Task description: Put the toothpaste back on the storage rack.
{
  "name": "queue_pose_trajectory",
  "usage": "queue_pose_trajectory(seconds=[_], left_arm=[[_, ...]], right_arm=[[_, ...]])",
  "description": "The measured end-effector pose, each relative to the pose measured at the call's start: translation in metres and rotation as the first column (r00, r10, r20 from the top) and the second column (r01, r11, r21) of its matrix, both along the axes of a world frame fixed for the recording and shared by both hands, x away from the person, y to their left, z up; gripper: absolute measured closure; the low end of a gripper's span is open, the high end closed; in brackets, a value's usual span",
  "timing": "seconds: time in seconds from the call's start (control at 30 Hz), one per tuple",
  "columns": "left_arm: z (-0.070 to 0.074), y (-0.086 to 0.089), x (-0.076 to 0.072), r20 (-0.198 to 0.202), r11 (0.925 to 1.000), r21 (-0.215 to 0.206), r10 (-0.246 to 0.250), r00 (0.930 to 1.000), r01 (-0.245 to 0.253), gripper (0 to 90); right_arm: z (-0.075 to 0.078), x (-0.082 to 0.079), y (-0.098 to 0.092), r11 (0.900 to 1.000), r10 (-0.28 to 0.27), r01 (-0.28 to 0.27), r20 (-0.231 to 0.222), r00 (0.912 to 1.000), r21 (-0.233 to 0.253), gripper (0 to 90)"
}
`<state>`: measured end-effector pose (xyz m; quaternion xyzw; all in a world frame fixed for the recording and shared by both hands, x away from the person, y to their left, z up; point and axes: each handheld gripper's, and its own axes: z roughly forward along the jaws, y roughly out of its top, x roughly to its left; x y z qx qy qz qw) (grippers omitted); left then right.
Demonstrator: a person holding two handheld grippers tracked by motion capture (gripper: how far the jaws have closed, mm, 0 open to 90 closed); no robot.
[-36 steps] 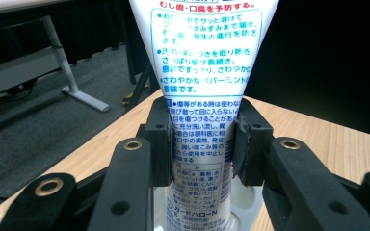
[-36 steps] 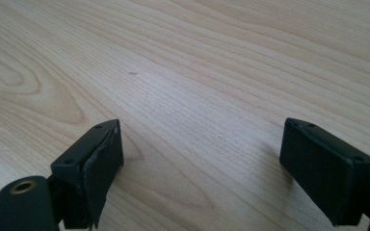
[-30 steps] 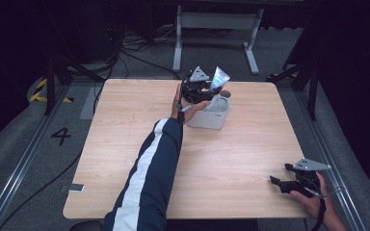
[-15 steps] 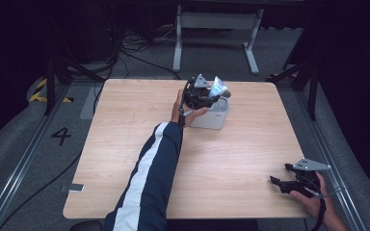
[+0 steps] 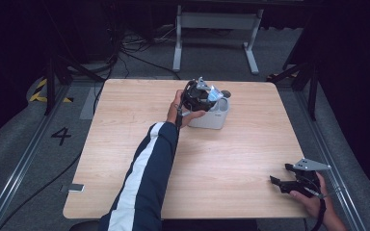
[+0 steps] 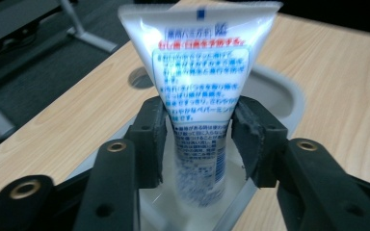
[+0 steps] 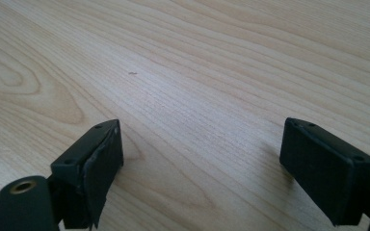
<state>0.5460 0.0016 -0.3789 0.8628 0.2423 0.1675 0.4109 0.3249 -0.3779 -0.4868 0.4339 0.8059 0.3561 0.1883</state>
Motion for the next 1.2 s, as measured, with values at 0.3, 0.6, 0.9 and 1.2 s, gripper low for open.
queue_pose_trajectory(seconds=[0.3, 0.6, 0.9, 1.2], left_arm=[[0.015, 0.012, -0.003, 0.026, 0.9971, -0.072, 0.025, 0.9994, -0.023, 61.0], [0.021, 0.032, -0.009, 0.039, 0.9963, -0.079, 0.038, 0.9985, -0.035, 55.3], [0.020, 0.052, -0.024, 0.046, 0.9991, 0.020, 0.036, 0.9983, -0.037, 48.4], [0.017, 0.056, -0.037, 0.063, 0.9962, 0.087, -0.002, 0.9980, -0.003, 39.4]], right_arm=[[0.000, 0.000, 0.000, 1.000, 0.003, -0.003, 0.000, 1.0000, 0.000, 15.4], [0.000, 0.000, 0.000, 1.000, 0.003, -0.003, -0.001, 1.0000, 0.000, 15.4], [0.000, 0.000, 0.000, 1.000, 0.003, -0.003, -0.001, 1.0000, 0.000, 15.4], [0.000, 0.001, 0.000, 1.000, 0.006, -0.006, 0.000, 1.0000, -0.001, 15.4]])
